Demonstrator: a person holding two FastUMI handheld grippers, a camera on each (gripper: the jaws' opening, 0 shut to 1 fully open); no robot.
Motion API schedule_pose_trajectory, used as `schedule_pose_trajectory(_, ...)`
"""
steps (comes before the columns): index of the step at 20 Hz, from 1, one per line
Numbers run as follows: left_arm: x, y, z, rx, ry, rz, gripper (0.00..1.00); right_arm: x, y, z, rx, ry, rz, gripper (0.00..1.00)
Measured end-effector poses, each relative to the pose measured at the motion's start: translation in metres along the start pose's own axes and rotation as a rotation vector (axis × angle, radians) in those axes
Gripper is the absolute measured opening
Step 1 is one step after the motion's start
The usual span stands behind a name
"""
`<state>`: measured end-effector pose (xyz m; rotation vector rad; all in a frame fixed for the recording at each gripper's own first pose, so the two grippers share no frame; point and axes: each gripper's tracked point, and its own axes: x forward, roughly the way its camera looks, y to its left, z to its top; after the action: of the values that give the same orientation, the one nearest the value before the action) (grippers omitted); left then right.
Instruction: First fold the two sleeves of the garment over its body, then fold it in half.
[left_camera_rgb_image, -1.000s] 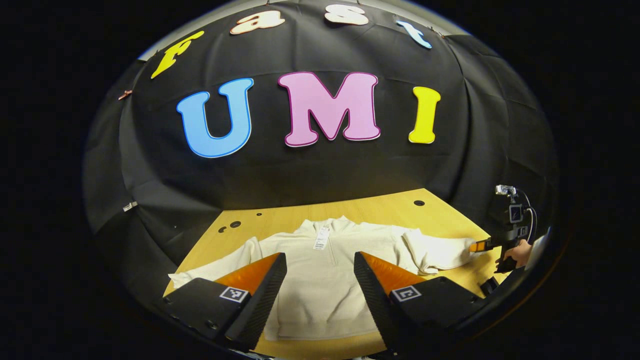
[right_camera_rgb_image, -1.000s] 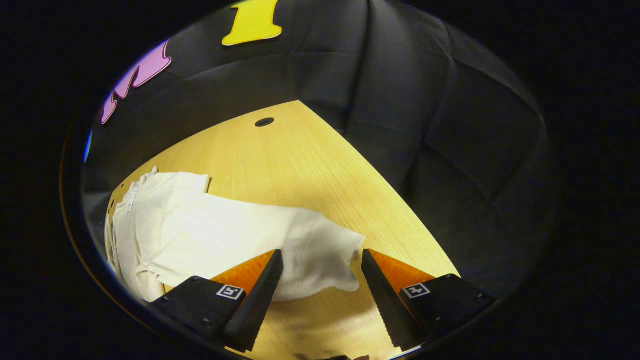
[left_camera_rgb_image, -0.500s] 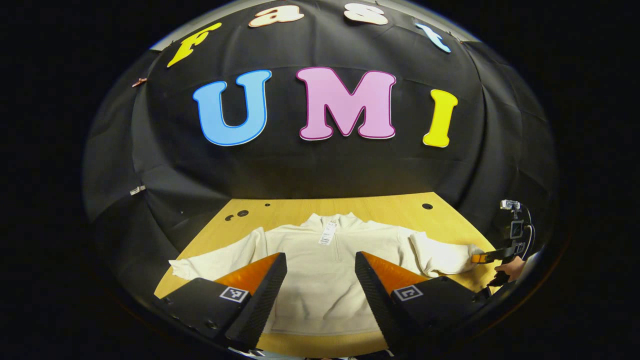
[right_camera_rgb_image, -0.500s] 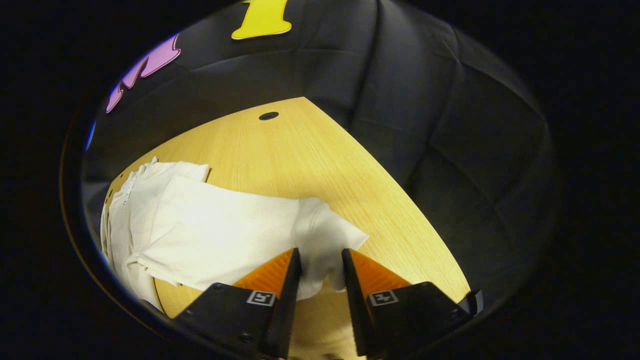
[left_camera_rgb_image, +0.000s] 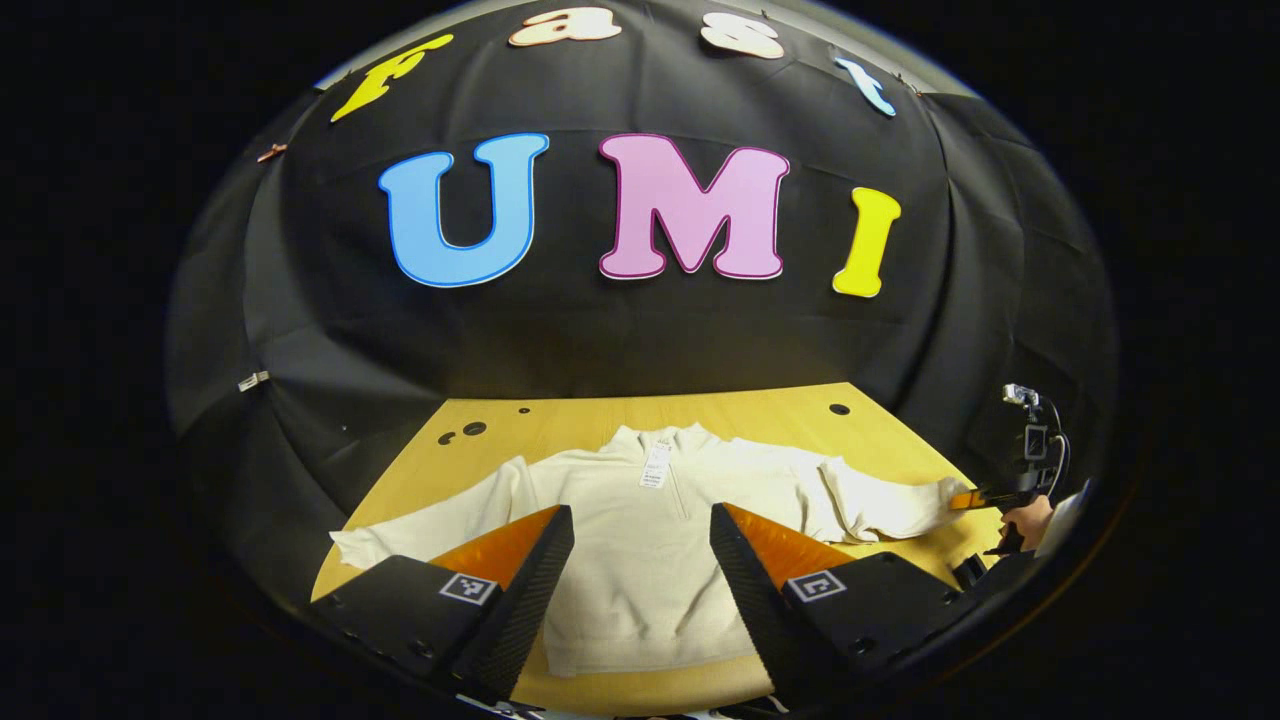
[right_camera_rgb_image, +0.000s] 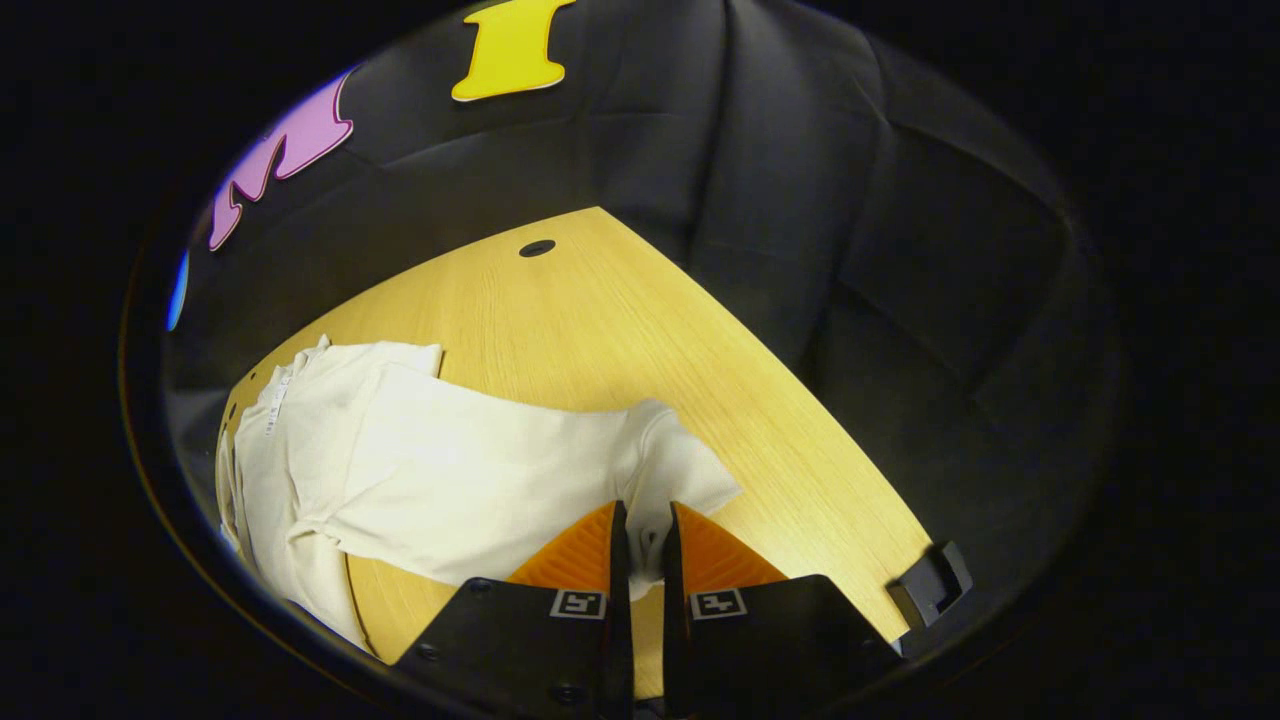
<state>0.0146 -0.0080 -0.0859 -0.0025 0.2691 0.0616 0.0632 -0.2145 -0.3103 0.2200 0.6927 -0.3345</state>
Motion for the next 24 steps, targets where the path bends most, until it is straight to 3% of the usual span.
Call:
schedule_pose_trajectory(5, 0.002, 0.015, 0.001, -0.027, -0.006, -0.052, 0.9, -0.046, 0.008, 0.0, 0.026, -0.056, -0.03, 0.16)
schedule_pose_trajectory(9, 0.001, 0.026, 0.005, -0.035, -0.024, -0.081, 0.9, -0.082, 0.051, 0.006, -0.003, -0.108, 0.022, 0.16)
schedule_pose_trajectory(17, -0.009, 0.065, -0.002, -0.048, -0.033, -0.081, 0.9, -0.116, 0.189, 0.04, 0.031, -0.2, 0.196, 0.16)
schedule_pose_trajectory(24, -0.02, 0.131, -0.011, -0.068, -0.041, -0.01, 0.9, -0.125, 0.325, 0.041, 0.016, -0.217, 0.35, 0.16)
